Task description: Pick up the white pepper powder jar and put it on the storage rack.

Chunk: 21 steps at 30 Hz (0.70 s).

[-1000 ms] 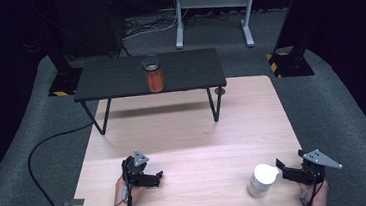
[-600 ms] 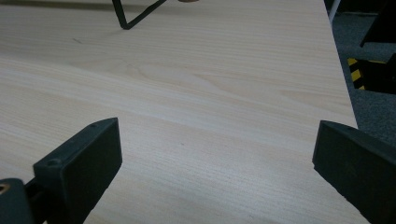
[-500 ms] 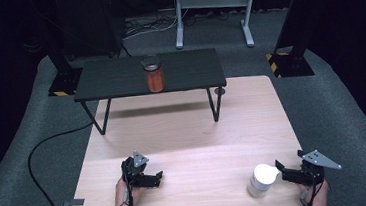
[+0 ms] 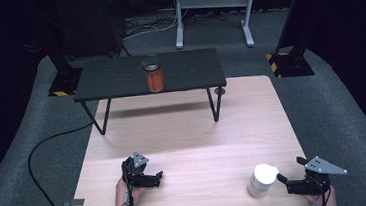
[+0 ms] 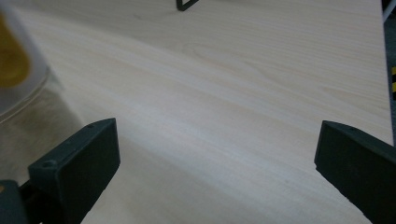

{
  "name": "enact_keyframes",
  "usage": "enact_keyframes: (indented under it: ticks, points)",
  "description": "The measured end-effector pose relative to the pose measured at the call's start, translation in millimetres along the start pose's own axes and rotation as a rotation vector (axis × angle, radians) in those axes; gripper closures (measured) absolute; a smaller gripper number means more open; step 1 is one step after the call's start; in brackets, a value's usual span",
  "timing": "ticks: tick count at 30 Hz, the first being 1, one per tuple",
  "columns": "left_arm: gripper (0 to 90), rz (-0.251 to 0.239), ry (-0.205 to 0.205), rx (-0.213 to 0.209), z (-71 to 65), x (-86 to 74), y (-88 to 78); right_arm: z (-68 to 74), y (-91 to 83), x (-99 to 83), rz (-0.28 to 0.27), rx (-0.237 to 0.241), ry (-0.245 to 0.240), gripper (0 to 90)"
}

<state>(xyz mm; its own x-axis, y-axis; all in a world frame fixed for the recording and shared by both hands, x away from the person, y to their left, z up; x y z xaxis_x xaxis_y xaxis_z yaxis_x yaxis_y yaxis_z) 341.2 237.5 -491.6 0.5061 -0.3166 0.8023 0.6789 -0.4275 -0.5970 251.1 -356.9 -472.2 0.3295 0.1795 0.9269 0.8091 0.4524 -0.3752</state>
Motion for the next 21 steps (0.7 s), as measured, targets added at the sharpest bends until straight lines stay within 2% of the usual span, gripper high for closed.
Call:
enact_keyframes:
  ticks: [3,9,17,21]
  points:
    - [1.7,-0.001,0.0,0.0,-0.2,-0.1,0.0,3.4,-2.8,0.1,0.013,0.029,-0.006,0.0]
    - [1.9,-0.001,0.001,-0.003,-0.1,-0.1,-0.1,22.9,-8.1,1.1,0.078,0.097,-0.065,0.0]
    - [1.9,-0.001,0.002,-0.003,-0.1,-0.1,-0.1,33.6,-10.2,-0.8,0.077,0.147,-0.078,0.0]
    - [1.9,-0.001,0.001,-0.003,-0.2,-0.1,-0.1,39.5,-8.6,-2.9,0.05,0.17,-0.071,0.0]
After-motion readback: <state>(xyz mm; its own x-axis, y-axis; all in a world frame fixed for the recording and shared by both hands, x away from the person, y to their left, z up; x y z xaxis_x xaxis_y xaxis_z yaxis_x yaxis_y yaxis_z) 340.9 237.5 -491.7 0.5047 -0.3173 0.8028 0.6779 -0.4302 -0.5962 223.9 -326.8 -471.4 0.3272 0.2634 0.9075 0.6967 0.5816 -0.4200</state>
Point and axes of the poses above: each handheld gripper's, and its own axes: y roughly forward along the jaws, x roughly out of its top, z roughly to its left, the point moved 8 cm from there along y, roughly forward along the jaws, and after that the axes turned 7 degrees about -z, right-handed, at the moved point
